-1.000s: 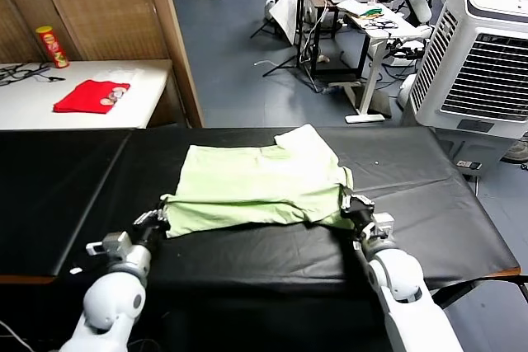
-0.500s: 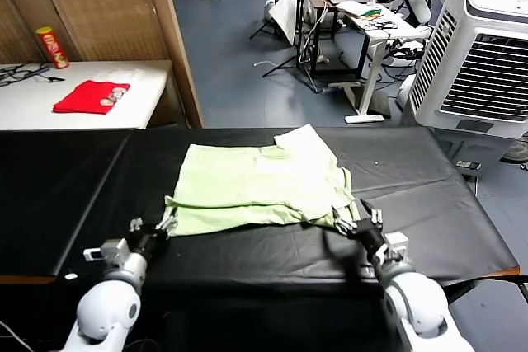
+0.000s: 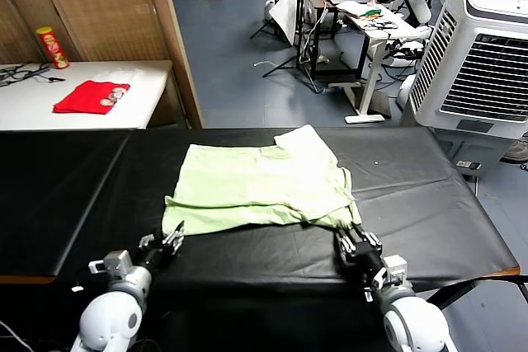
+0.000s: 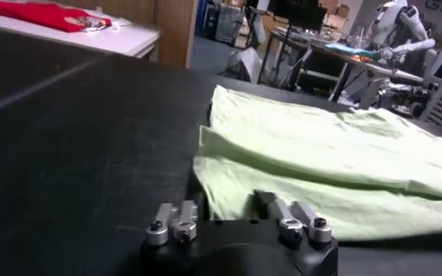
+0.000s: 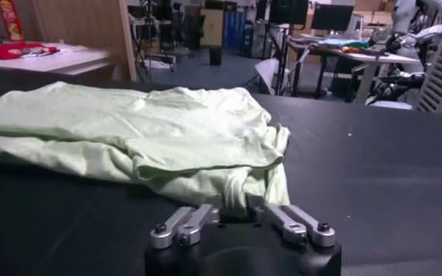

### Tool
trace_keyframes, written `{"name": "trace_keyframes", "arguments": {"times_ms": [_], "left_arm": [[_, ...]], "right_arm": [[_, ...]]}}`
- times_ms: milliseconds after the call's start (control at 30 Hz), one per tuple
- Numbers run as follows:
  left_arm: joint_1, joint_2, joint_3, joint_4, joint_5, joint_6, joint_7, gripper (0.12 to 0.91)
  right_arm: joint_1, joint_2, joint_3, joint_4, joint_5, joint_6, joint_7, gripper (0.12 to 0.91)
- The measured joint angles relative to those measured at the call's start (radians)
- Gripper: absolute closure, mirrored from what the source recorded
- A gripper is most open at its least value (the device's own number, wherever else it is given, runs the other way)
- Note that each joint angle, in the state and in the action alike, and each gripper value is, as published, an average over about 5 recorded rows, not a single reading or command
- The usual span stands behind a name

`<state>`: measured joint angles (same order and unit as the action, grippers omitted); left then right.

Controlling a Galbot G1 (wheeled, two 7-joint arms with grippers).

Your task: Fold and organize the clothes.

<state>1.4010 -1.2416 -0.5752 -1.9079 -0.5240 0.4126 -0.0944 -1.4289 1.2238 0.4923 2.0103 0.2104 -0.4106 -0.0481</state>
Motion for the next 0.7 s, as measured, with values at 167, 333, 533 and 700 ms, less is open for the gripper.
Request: {"name": "trace_keyframes", "arguments": {"times_ms": [167, 333, 533, 700], "left_arm": [[0.02, 0.025, 0.009, -0.016, 0.111, -0.01, -0.004, 0.897], [0.056, 0.076, 0.006, -0.054, 0.169, -0.004, -0.014, 0.901], [0.161, 0.142, -0.018, -0.151, 0.173, 0.015, -0.016, 0.901], [0.293, 0.163, -0.043, -0.243, 0.161, 0.031, -0.021, 0.898]], "right_arm": [[-0.018, -0.037, 0.012, 0.034, 0.05, -0.057, 0.007, 0.904], [-0.072, -0.084, 0.036, 0.095, 0.115, -0.116, 0.022, 0.904], [-0.177, -0.102, 0.067, 0.193, 0.13, -0.152, 0.038, 0.904], [-0.253, -0.099, 0.076, 0.271, 0.132, -0.198, 0.046, 0.86]]}}
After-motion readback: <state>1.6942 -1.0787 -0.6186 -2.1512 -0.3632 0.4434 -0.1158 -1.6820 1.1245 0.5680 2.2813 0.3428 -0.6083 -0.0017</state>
